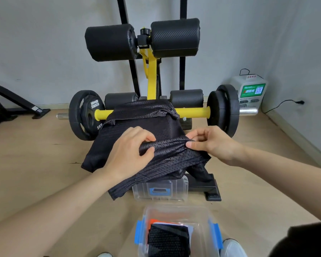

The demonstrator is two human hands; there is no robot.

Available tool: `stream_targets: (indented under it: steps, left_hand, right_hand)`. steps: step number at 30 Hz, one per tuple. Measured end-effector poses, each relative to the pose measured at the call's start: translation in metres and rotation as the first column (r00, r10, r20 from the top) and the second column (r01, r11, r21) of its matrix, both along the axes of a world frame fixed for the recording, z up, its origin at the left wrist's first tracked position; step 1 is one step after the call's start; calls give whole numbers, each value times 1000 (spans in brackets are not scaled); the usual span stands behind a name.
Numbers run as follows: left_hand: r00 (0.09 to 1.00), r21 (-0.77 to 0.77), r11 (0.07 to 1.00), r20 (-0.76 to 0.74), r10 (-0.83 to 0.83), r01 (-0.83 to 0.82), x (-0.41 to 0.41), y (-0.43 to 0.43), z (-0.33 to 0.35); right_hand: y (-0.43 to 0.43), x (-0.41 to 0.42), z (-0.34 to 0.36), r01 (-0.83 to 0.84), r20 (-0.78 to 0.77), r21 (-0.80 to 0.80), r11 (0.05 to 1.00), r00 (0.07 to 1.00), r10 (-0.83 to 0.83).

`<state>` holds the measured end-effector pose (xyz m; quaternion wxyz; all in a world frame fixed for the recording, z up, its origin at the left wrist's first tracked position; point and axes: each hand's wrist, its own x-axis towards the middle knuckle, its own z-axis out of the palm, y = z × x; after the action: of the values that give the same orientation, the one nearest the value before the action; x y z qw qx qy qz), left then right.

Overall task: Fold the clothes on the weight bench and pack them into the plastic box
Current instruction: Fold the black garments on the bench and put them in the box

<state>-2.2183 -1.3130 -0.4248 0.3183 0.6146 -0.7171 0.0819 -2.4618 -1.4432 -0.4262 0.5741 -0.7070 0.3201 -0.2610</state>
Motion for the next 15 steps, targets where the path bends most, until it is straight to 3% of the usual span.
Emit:
stream_targets:
  steps: [4, 7, 9, 15]
  left_hand:
    - [966, 13, 991, 220, -133, 133, -28, -1, -9]
    - [914, 116, 990, 390, -116, 76, -29, -4, -24]
    - [878, 107, 992, 467, -108, 65, -22, -7, -28]
    - [854, -38, 972, 487, -185, 232, -16, -19, -26]
  right_hand:
    - [-2, -1, -3, 15, -101, -84, 996, 995, -24]
    - [-1, -5, -12, -7, -222, -147, 989, 975, -26]
    - [0, -8, -19, -26, -263, -160, 987, 965, -17]
    - [-2, -19, -19, -60, -256, -82, 995, 966, 37]
